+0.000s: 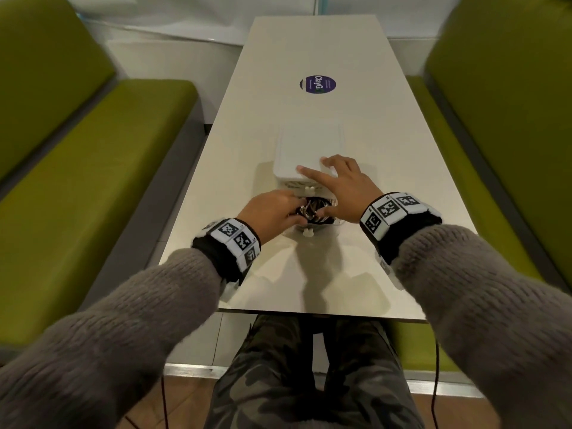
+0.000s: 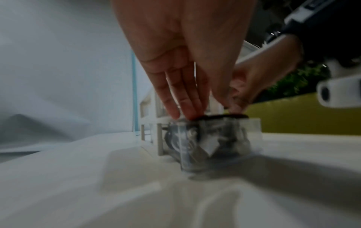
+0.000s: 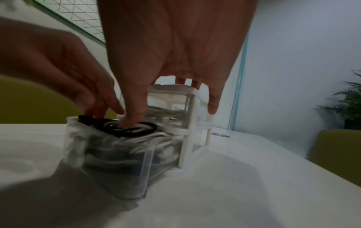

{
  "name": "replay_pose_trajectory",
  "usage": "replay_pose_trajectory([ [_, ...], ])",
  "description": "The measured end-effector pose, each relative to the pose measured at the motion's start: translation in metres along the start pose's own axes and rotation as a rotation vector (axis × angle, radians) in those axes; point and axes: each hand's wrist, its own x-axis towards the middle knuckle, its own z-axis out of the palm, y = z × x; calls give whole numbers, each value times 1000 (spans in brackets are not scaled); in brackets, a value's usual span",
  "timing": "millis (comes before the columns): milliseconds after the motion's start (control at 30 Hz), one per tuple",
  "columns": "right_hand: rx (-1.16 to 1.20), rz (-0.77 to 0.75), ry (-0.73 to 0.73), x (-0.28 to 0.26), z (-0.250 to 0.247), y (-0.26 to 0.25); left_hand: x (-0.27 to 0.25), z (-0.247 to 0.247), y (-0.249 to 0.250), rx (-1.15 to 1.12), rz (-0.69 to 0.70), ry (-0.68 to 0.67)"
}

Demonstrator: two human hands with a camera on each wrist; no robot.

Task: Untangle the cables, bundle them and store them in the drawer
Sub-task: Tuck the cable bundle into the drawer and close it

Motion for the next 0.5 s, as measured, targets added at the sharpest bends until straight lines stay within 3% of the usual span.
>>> replay_pose_trajectory([
  [67,-13,-6,-20,1,-1,3,1,-9,-4,-122,-63,132],
  [167,-3,-1,-38,2,0,5,7,-11,-11,-107,-226,364],
  [233,-1,1,-57,3,0,6,13,-9,-13,-112,-366,274],
  [333,-17,6,-16,3,3,8,21,-1,-16,-261,-416,34],
  [400,-50,10,68,2,8,5,22,4,-19,-351,-415,25],
  [500,-124,13,156,3,18,-4,22,8,-15,-232,-440,68],
])
